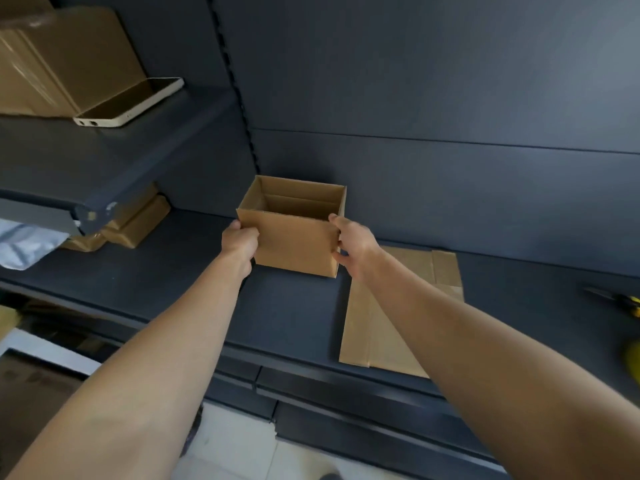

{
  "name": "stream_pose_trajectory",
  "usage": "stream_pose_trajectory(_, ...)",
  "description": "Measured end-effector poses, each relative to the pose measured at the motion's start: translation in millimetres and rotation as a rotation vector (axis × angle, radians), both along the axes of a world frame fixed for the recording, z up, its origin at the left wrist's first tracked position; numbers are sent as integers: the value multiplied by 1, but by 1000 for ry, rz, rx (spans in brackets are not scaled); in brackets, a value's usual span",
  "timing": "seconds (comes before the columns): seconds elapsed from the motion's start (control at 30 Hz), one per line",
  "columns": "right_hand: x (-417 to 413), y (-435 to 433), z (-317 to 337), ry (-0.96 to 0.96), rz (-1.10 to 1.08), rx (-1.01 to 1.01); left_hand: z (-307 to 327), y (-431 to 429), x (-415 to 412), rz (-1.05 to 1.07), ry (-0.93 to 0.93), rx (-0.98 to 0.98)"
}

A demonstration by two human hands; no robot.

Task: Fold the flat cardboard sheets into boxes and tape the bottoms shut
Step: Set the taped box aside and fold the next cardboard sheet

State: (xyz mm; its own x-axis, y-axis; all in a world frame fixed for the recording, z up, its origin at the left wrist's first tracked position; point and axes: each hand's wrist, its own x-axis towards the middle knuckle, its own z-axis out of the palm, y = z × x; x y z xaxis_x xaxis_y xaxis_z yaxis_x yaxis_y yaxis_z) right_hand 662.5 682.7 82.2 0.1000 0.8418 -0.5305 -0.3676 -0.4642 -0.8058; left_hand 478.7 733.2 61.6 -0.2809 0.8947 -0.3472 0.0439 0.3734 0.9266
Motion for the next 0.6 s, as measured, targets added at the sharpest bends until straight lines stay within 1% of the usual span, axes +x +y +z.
stream_pose_trajectory(0.2, -2, 24, -9, -19, -26, -14, -17, 24, -2, -7, 27, 19)
stream_pose_trajectory(0.33, 1, 33, -12, -33, -1, 0, -20, 32, -1, -3, 26, 23)
stream_pose_trajectory(0.4, 8, 33, -13, -39, 45, 14, -19, 30, 1, 51, 53, 30)
stream_pose_trajectory(0.47, 20, 29, -16, -96, 61, 19, -15, 23, 7, 207, 103, 40)
stream_pose_trajectory(0.53, 37, 21, -19, -181, 18, -1, -11, 8, 19, 339, 166, 73)
stream_pose_trajectory(0.57, 47, 16, -20, -237, -11, -23, -11, -1, 28, 338, 189, 92)
stream_pose_trajectory(0.6, 58, 11, -22, -300, -39, -45, -12, -12, 39, 286, 207, 102)
